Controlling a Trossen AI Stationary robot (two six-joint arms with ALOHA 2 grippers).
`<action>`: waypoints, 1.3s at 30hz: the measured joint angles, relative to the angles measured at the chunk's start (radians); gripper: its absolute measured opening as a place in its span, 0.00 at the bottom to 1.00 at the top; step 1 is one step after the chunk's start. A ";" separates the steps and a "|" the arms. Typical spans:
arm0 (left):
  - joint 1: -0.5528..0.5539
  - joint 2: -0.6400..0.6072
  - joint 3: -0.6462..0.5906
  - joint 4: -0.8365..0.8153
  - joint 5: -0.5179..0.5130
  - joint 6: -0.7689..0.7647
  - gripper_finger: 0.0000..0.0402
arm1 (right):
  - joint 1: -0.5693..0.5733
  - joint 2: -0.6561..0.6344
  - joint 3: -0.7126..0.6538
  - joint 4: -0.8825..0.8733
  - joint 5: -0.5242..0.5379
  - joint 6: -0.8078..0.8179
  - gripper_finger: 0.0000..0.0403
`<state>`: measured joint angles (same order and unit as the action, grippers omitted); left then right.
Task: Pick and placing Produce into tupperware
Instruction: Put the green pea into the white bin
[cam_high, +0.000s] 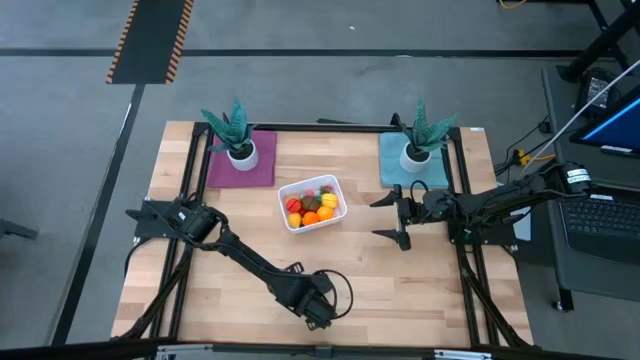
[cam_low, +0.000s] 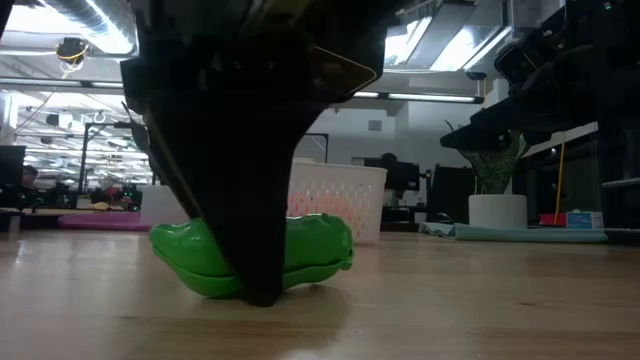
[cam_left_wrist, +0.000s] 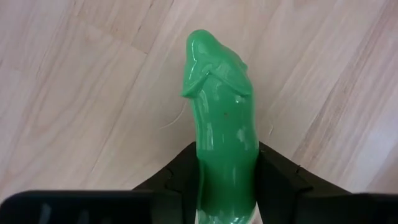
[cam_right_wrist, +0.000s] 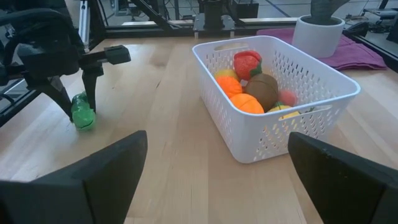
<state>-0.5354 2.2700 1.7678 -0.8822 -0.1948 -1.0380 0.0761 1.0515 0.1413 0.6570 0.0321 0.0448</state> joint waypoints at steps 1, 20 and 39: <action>-0.002 -0.003 -0.001 -0.004 0.004 0.007 0.28 | 0.000 0.000 0.000 -0.001 0.000 0.000 0.96; -0.090 -0.221 -0.002 -0.294 -0.216 0.018 0.26 | 0.000 0.000 0.000 -0.008 -0.006 0.007 0.96; -0.201 -0.257 -0.429 0.524 -0.546 0.102 0.26 | 0.000 0.000 0.000 -0.004 -0.008 0.026 0.96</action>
<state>-0.7365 2.0129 1.3388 -0.3578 -0.7405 -0.9358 0.0765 1.0512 0.1417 0.6525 0.0242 0.0713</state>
